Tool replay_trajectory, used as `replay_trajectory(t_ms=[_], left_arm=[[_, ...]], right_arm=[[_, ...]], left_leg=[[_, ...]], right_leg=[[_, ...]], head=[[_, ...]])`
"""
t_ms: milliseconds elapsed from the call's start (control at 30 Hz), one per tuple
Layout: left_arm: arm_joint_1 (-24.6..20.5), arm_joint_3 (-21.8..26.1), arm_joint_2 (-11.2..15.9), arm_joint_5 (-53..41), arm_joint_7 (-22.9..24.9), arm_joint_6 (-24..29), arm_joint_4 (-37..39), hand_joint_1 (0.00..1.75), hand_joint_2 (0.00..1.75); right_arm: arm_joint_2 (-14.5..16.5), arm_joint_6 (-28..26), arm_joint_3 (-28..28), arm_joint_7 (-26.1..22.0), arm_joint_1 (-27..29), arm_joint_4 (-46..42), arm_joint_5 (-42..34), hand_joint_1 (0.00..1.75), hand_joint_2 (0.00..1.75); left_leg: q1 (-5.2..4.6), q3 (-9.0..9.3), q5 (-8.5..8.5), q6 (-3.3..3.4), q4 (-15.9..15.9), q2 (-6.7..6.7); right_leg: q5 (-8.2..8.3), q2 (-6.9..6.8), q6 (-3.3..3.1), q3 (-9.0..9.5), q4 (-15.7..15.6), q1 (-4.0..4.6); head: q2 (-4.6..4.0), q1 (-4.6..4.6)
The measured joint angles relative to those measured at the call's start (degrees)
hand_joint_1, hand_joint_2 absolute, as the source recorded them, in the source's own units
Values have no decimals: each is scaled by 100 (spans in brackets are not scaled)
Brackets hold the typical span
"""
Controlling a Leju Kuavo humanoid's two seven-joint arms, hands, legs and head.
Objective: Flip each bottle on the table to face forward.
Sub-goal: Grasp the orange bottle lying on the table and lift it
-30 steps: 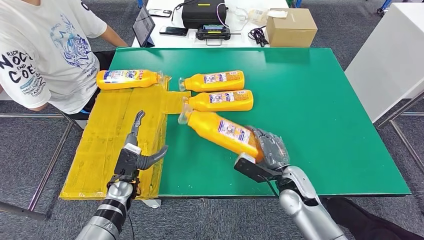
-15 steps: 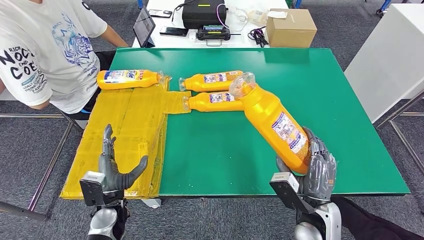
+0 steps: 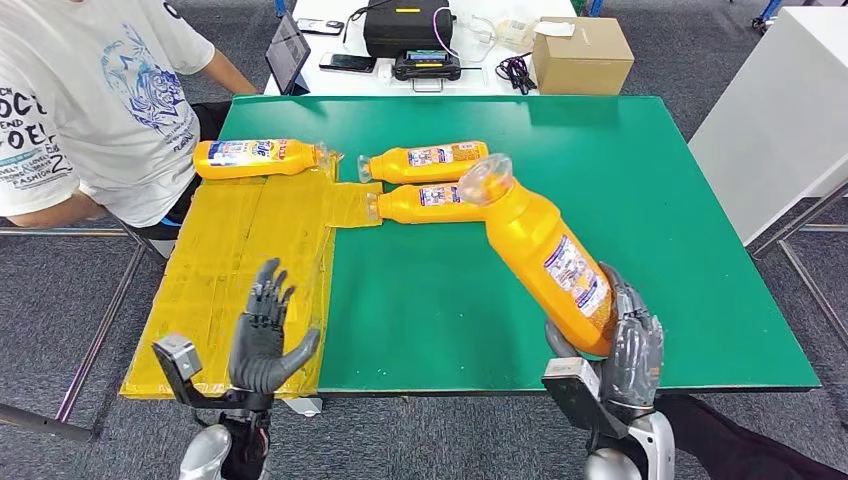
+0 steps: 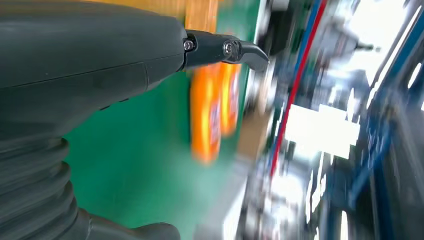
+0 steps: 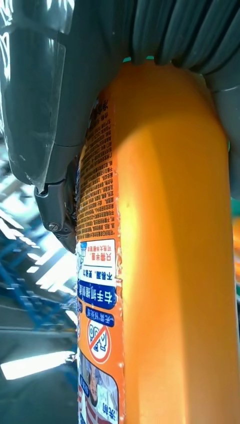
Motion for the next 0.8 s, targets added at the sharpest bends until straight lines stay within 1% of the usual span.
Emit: replay_trajectory(t_ms=[67,133,267,400,567,800], left_arm=[[1,-218,39,322,148,-414,126,0,175],[-3,-423,87,563,273,-680,243,0,175],[-16,-686,149,895,455,-955,416,0,175],[-103,-932,229,1272,641,-1220,709,0,175],[-163,-1144,305,1373,673,-1286,957,0,175],[-198,-1221,375,1379,681,-1271,1066,0,175]], right_arm=[[130,80,65,-278,-35,309,-142,175,175],[255,112,189,-444,-113,636,-198,175,175],[413,124,460,-531,-262,1132,-205,175,175],[582,70,873,-639,-498,1780,-201,175,175],[741,42,1366,-722,-685,2343,-246,175,175],[811,89,1614,-737,-785,2672,-344,175,175]], left_leg=[[0,-1,0,0,0,0],[2,0,0,0,-1,3],[4,2,1,-1,-2,5],[6,3,1,-1,-2,9],[6,2,2,-1,-2,6],[3,1,1,-1,-2,7]], right_leg=[[0,0,0,0,0,0],[0,1,0,-1,0,2],[0,1,0,-1,1,4],[0,2,-1,-1,2,5],[0,2,-1,-1,3,4],[0,2,-1,-1,2,2]], head=[[0,-1],[0,-2],[0,-2],[0,-1],[0,0],[0,0]])
